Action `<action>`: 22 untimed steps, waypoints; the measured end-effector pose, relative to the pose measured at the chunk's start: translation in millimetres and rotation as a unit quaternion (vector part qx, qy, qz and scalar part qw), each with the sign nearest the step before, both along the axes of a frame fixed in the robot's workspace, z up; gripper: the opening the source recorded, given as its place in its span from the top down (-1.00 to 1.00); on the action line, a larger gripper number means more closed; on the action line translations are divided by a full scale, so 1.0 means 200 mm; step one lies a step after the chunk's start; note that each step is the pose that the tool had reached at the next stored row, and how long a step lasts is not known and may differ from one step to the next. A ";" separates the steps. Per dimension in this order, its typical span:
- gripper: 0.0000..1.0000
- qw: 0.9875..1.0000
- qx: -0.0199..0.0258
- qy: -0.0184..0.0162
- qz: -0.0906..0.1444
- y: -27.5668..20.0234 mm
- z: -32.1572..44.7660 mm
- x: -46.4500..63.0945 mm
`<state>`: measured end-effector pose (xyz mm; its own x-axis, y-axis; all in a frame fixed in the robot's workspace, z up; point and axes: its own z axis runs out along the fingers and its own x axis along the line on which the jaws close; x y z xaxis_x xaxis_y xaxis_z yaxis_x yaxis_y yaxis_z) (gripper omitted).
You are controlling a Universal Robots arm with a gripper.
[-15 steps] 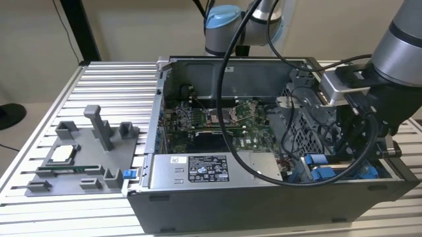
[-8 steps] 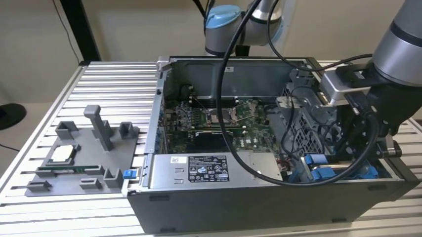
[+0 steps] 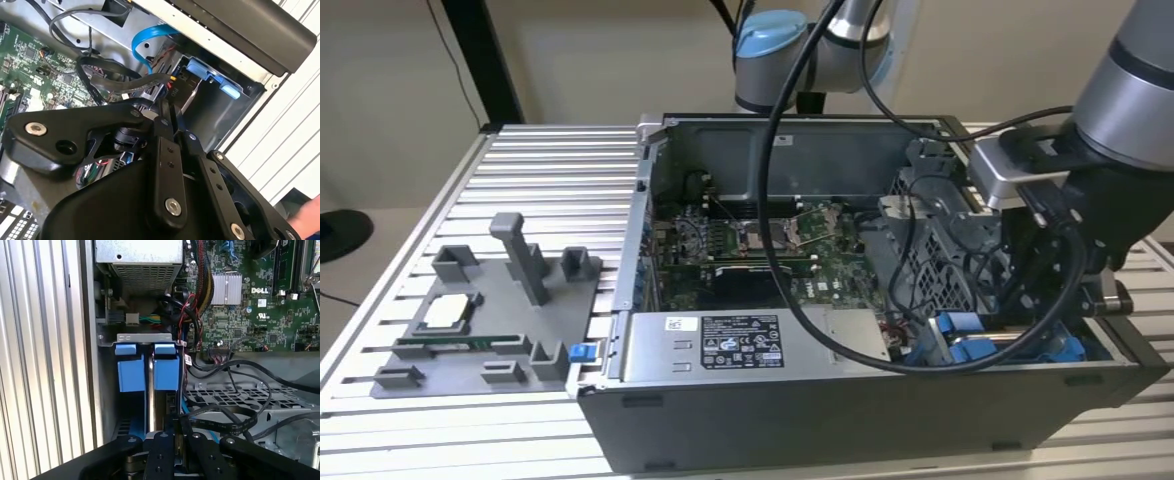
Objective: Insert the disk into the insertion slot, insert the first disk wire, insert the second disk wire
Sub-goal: 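Insert the second disk wire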
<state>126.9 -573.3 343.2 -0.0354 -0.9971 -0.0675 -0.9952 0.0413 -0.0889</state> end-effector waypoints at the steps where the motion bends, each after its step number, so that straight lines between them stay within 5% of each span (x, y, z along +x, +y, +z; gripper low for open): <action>1: 1.00 1.000 0.000 0.000 0.000 0.001 -0.002 0.00; 14: 1.00 1.000 -0.001 0.000 0.000 0.002 -0.061 0.00; 22: 1.00 1.000 -0.001 0.000 0.000 0.003 -0.059 0.00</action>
